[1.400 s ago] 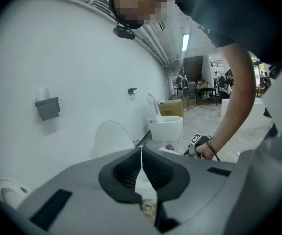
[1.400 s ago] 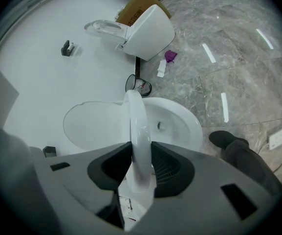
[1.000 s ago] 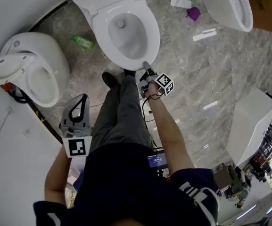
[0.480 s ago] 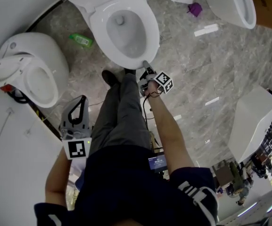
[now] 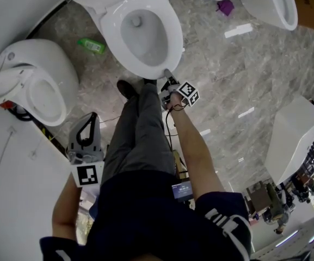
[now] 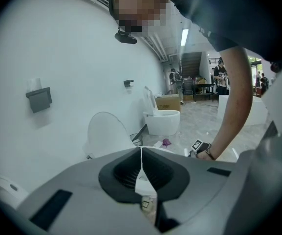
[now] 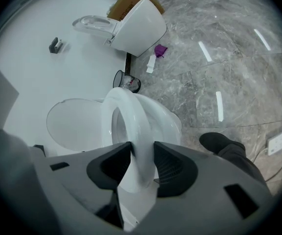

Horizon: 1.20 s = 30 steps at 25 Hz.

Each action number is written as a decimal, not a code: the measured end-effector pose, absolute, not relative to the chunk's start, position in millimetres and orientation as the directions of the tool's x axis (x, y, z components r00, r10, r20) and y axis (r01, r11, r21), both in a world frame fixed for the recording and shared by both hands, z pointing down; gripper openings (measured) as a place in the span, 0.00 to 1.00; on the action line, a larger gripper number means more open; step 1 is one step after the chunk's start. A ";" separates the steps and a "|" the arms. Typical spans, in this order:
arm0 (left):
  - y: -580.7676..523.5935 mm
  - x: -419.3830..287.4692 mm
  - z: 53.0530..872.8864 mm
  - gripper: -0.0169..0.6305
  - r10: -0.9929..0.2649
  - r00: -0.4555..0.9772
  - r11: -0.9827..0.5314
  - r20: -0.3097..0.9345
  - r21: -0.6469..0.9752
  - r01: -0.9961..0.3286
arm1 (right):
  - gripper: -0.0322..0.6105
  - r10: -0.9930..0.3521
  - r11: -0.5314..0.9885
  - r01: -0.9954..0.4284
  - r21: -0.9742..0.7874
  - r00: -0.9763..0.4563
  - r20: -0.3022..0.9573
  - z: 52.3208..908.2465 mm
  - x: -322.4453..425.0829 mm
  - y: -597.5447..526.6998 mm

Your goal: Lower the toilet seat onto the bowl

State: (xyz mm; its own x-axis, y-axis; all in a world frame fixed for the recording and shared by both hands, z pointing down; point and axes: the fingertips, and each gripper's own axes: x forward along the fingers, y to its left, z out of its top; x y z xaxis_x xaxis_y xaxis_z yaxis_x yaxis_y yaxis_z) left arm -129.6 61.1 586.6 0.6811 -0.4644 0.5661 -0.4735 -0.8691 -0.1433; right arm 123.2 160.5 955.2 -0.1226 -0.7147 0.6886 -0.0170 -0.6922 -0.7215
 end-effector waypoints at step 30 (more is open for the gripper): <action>49.4 -117.4 613.5 0.07 -0.441 0.679 -0.880 0.587 -0.131 -0.458 | 0.33 -0.638 -0.757 -0.064 -0.650 -0.143 0.757 1009.7 126.8 159.2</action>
